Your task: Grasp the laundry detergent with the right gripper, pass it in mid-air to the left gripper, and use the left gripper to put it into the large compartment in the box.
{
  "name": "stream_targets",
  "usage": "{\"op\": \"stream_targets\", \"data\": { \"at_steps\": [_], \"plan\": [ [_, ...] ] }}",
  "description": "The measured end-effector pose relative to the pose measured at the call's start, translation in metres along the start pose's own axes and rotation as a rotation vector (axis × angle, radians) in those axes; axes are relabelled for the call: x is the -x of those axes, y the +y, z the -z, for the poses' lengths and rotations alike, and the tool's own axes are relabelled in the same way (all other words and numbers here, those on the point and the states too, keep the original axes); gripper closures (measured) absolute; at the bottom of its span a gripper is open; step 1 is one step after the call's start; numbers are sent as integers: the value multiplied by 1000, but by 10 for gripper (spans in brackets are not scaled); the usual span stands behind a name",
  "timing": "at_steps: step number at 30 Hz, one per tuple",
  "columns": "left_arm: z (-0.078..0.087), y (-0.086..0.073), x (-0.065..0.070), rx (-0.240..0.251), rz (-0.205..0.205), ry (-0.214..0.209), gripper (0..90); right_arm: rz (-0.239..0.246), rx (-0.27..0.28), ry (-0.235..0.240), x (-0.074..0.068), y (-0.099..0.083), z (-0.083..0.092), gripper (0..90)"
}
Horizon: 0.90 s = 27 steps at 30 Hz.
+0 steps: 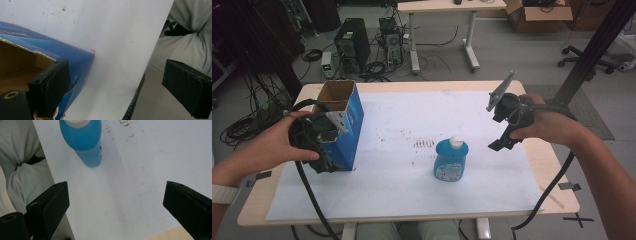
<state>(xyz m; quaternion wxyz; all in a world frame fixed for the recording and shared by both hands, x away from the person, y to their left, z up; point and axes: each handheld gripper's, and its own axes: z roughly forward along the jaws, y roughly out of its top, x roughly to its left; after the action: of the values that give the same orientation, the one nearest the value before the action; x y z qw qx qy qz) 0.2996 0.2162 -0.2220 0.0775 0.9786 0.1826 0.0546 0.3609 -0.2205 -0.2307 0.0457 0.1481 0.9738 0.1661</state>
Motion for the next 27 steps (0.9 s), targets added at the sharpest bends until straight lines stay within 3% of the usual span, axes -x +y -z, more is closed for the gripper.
{"op": "stream_targets", "data": {
  "at_steps": [10,27],
  "plan": [
    [1,4,1,4,2,6,72,-20,21,2,-2,-8,1,45],
    [2,2,4,20,3,19,72,-4,30,30,-8,-7,-10,47]
  ]
}}
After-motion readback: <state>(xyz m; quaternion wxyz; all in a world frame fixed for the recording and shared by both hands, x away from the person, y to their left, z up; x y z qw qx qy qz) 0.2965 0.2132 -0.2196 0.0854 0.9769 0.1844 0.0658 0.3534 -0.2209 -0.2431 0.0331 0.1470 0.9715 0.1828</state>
